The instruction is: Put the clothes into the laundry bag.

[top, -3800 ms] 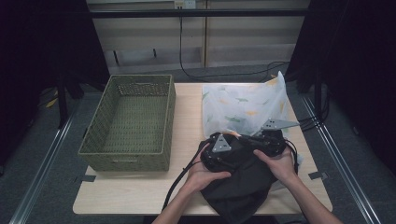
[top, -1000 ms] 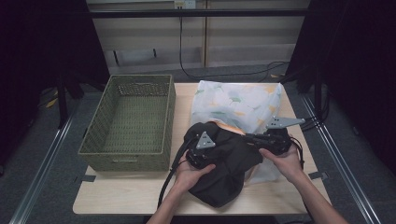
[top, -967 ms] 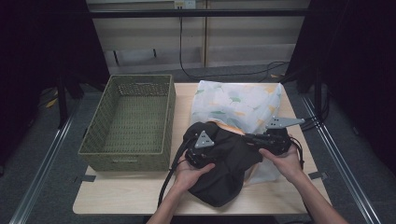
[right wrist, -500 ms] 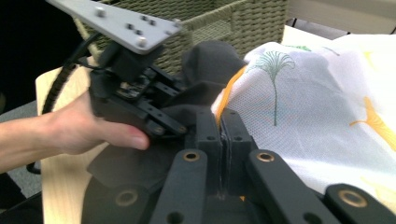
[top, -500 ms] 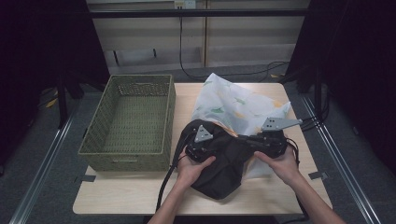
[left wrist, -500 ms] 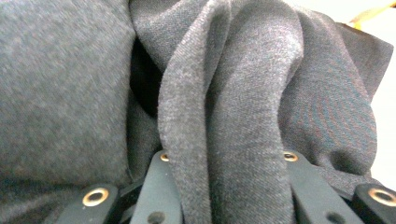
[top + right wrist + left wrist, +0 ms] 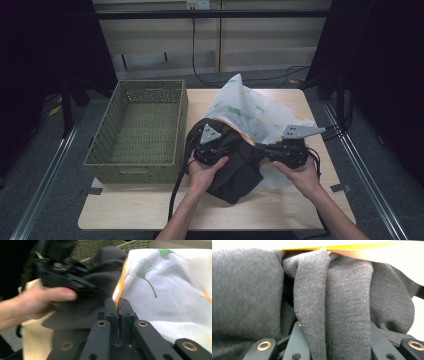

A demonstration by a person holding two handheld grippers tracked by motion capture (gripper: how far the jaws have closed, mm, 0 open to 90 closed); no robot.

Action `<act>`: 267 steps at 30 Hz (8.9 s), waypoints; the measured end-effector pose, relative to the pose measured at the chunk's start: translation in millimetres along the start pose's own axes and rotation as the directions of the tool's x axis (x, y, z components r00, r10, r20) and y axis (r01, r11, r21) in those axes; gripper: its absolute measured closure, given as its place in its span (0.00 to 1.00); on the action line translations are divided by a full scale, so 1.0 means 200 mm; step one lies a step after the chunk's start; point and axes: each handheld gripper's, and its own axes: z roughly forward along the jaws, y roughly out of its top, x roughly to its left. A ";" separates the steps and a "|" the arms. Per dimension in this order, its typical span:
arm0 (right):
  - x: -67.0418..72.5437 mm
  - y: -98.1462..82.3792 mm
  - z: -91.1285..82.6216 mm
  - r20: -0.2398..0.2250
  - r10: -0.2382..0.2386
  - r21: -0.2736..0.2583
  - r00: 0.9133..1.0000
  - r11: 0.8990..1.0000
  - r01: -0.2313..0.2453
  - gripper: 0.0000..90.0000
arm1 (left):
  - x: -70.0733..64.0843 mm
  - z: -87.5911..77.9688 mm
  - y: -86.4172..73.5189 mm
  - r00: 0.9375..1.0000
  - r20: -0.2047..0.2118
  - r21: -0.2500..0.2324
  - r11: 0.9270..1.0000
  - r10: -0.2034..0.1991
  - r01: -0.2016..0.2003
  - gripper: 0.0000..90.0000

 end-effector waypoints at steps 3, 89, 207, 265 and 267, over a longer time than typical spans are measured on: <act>0.05 0.02 0.01 -0.035 -0.003 -0.005 0.999 1.000 0.003 0.98 | -0.01 0.07 -0.03 0.999 -0.026 0.022 1.000 0.019 -0.019 0.83; -0.11 -0.15 0.06 0.057 0.023 0.092 0.998 0.995 -0.028 0.98 | -0.06 -0.02 -0.07 0.942 0.285 0.041 0.980 0.175 -0.195 0.07; 0.10 -0.11 0.01 -0.102 0.041 0.013 0.994 0.999 -0.040 0.99 | 0.00 -0.11 0.16 0.991 -0.128 -0.196 0.981 -0.025 -0.001 0.86; -0.03 -0.03 0.12 0.080 -0.010 0.058 0.997 0.998 0.006 0.89 | -0.09 -0.32 -0.10 0.980 0.164 -0.112 0.989 0.113 -0.095 0.24; -0.02 -0.03 0.12 0.074 -0.017 0.068 0.997 0.998 0.012 0.96 | -0.06 -0.33 -0.09 0.979 0.169 -0.139 0.986 0.115 -0.092 0.23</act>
